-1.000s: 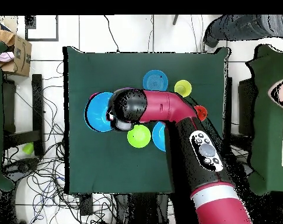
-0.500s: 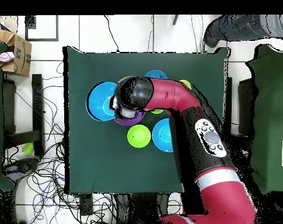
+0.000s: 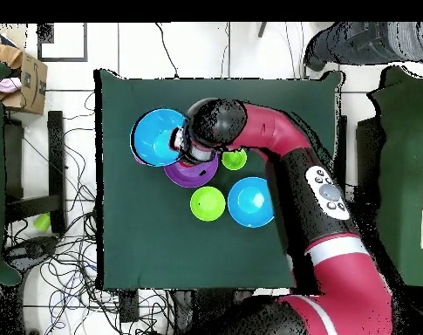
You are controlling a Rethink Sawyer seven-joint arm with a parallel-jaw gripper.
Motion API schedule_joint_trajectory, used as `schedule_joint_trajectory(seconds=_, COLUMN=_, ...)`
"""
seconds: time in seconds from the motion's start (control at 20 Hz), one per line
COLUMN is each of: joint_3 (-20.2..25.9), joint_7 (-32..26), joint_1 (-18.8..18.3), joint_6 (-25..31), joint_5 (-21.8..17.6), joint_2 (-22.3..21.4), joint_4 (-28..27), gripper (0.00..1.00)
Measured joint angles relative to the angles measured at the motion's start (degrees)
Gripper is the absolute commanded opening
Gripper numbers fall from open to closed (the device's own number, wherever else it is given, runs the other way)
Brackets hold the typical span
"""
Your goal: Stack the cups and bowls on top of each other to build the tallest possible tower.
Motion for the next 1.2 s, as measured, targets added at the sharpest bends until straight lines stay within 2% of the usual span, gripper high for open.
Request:
schedule_joint_trajectory(seconds=0.25, joint_3=1.8, joint_7=0.0, joint_1=-0.3, joint_6=2.0, joint_5=0.0, joint_2=1.2, joint_4=-1.5, gripper=0.00)
schedule_joint_trajectory(seconds=0.5, joint_3=4.3, joint_7=0.0, joint_1=-1.3, joint_6=2.7, joint_5=0.9, joint_2=0.7, joint_4=-0.5, gripper=0.00)
schedule_joint_trajectory(seconds=0.65, joint_3=6.0, joint_7=0.0, joint_1=-2.5, joint_6=2.7, joint_5=2.2, joint_2=-0.7, joint_4=1.5, gripper=0.00)
schedule_joint_trajectory(seconds=0.85, joint_3=9.3, joint_7=0.0, joint_1=-5.5, joint_6=2.7, joint_5=4.7, joint_2=-5.3, joint_4=6.8, gripper=0.00)
schedule_joint_trajectory(seconds=1.2, joint_3=10.4, joint_7=0.0, joint_1=-7.2, joint_6=3.2, joint_5=4.8, joint_2=-9.6, joint_4=9.1, gripper=0.00)
